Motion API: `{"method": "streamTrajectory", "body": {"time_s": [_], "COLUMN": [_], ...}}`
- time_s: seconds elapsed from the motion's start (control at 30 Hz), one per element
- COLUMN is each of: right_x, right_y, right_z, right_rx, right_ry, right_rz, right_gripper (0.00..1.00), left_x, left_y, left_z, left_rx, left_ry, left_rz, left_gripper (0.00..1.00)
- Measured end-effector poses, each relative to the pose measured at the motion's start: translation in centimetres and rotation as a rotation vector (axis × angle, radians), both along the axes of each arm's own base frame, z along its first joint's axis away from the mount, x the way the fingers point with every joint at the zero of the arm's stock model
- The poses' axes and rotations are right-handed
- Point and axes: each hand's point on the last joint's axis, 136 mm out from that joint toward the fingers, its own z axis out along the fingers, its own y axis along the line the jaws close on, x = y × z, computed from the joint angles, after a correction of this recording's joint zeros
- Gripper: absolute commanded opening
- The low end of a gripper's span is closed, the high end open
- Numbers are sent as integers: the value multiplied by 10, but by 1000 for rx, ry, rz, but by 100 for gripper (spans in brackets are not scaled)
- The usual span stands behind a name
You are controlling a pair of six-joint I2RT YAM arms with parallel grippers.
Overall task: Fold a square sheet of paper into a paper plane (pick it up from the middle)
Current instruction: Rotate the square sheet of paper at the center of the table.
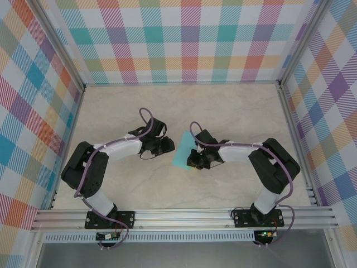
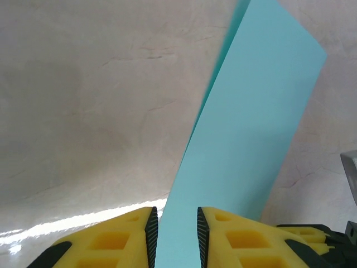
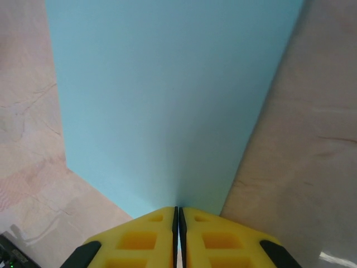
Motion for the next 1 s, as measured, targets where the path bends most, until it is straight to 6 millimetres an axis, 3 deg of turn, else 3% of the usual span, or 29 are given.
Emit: {"method": "streamTrajectory", "body": {"time_s": [0.37,0.5,0.73,0.83,1.0], "right_x": [9,14,35,44,40], "right_y": [57,56,31,26,31], "right_z": [2,6,39,40,27], "right_rx": [84,83,139,149,160], "right_ry": [14,-13,-113,-126,-91], "right_rz": [-20,-33,-59,-61,-21], "right_gripper": [12,12,8,6,0], "left_x": [-29,-29,-30,-30,-37], "left_y": [18,17,1,-8,-16], "left_z": [-15,-12,-4,-1,-9], "left_rx": [-19,-63,-157,-195,-217], "left_ry": [40,20,10,9,49], "left_rz": [60,85,80,70,54], "left_gripper": [20,12,1,0,0]}}
